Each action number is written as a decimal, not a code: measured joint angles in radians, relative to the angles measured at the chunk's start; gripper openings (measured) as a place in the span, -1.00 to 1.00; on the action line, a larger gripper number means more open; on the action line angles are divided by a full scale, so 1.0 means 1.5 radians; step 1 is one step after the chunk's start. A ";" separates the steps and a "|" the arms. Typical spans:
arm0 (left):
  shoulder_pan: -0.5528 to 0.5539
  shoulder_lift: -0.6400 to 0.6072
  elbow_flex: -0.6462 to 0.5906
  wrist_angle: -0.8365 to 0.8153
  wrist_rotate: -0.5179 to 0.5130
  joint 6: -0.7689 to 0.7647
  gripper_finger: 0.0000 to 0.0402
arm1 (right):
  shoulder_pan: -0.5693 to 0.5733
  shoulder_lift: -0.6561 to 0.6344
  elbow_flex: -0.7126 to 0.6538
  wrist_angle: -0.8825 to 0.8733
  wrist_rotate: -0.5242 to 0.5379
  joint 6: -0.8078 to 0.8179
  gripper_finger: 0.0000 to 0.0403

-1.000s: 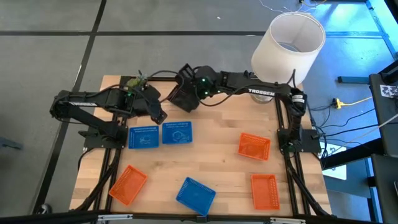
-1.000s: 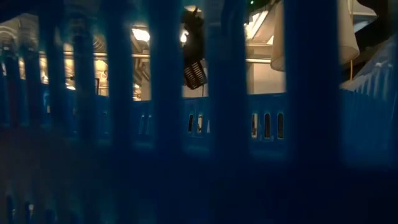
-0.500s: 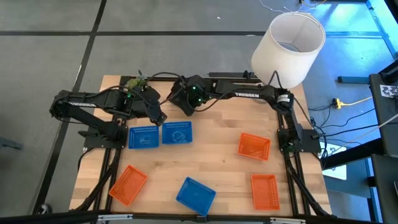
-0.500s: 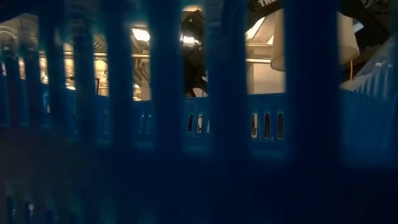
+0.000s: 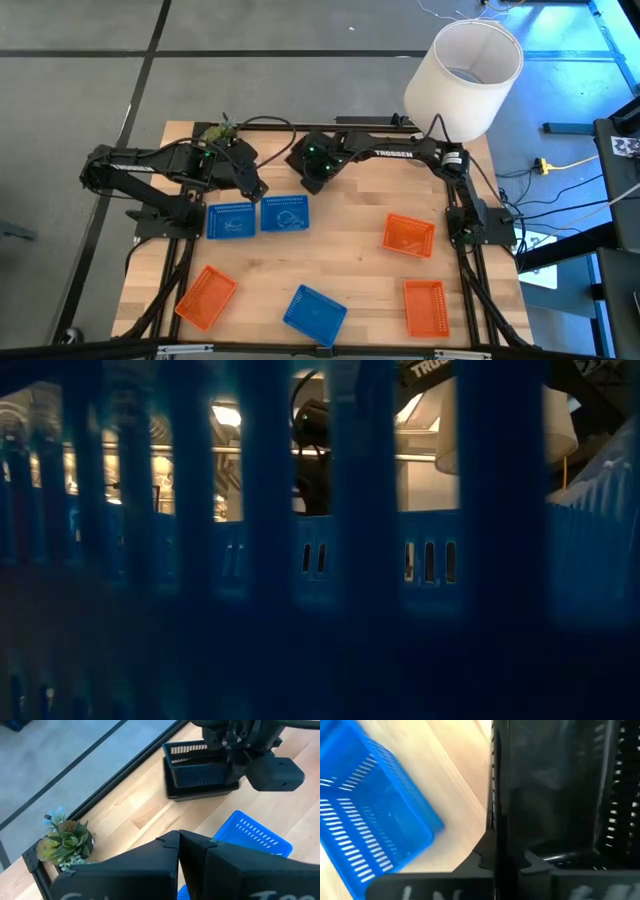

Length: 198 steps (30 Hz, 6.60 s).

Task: Stack baskets by color
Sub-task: Stack the right black bin on the stacked black bins, then stack the top left blue bin on the top right blue bin

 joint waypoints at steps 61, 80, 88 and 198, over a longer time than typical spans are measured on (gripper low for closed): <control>-0.016 0.045 -0.002 -0.165 0.410 -0.023 -0.64 | 0.112 -0.108 0.387 -0.376 0.011 -0.215 -0.69; -0.181 0.120 -0.207 0.082 0.402 -0.035 -0.56 | 0.109 -0.207 0.388 -0.376 0.006 -0.243 -0.69; -0.191 0.127 -0.281 0.108 0.407 -0.055 -0.56 | 0.106 -0.212 0.388 -0.375 0.006 -0.241 -0.69; 0.017 0.316 -0.078 0.209 0.392 0.246 -0.63 | 0.106 -0.333 0.388 -0.404 0.083 -0.260 -0.69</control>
